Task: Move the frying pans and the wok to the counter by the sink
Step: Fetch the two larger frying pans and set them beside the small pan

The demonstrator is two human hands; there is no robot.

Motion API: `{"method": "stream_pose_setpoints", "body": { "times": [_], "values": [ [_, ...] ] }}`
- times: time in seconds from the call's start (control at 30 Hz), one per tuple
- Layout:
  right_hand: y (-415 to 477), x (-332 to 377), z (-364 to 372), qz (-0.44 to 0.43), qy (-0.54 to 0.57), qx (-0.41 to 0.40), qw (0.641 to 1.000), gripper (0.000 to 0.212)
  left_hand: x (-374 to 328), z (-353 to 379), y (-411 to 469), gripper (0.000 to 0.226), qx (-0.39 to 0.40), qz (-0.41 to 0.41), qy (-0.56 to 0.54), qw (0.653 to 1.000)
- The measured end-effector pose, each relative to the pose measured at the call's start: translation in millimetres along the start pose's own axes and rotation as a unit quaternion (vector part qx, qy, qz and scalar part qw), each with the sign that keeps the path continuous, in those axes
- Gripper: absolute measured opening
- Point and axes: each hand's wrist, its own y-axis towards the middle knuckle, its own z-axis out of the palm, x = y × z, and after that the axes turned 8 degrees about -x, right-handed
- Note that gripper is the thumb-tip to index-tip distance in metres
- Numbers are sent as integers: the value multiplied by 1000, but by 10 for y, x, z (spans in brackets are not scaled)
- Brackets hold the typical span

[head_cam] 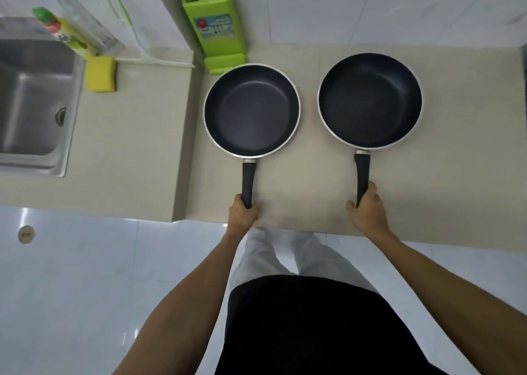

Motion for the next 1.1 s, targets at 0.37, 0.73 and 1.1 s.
{"method": "stream_pose_setpoints", "body": {
  "times": [0.37, 0.73, 1.1],
  "values": [
    [510, -144, 156, 179, 180, 77, 964, 24, -3, 73, 312, 25, 23, -25, -68, 997],
    [645, 60, -147, 254, 329, 167, 894, 62, -558, -140, -53, 44, 116, -86, -283, 948],
    [604, 112, -140, 265, 413, 213, 845, 59, -885, -42, -252, 33, 118, -134, -356, 917]
  ]
}}
